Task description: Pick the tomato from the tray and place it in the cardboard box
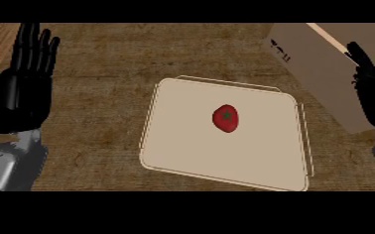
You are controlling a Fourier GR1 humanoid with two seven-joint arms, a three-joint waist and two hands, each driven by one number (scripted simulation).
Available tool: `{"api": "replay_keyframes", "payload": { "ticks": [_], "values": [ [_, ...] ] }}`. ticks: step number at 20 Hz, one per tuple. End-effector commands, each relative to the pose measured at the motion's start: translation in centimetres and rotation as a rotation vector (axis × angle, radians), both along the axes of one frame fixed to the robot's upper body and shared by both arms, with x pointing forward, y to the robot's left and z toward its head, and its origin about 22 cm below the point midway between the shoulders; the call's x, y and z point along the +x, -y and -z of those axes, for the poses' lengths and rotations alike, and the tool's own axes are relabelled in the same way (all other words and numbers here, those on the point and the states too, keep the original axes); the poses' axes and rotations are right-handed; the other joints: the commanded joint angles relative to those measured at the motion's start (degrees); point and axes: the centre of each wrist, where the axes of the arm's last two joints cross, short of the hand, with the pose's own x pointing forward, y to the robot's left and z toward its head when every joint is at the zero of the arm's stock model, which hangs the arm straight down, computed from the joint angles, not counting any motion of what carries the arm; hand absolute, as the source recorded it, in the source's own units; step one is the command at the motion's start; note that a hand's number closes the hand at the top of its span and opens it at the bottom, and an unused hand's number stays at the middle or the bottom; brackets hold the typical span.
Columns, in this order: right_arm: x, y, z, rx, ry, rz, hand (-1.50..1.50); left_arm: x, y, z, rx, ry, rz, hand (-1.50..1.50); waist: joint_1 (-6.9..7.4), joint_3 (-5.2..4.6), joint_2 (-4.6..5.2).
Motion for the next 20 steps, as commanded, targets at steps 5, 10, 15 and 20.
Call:
{"api": "replay_keyframes", "payload": {
  "ticks": [5,10,15,20],
  "values": [
    [-1.4,-2.4,-9.3,-0.075,0.410,0.299,-1.50,-1.2,-2.1,3.0,0.336,-0.162,0.093,0.00,-4.44,-0.86,-3.71],
    [-5.4,-3.7,-6.2,-0.286,0.265,0.415,-1.50,-1.7,-2.1,4.4,0.409,-0.238,0.155,0.00,-5.90,-0.83,-3.36],
    [-9.4,-7.5,-4.4,-0.524,0.262,0.335,-1.50,-2.0,-0.5,5.0,0.405,-0.223,0.224,0.00,-2.91,-0.70,-2.50],
    [-11.6,-10.7,-5.7,-0.703,0.148,0.280,-1.50,-1.2,0.3,4.1,0.410,-0.220,0.260,0.00,-1.15,-0.75,-2.16]
  ]
}}
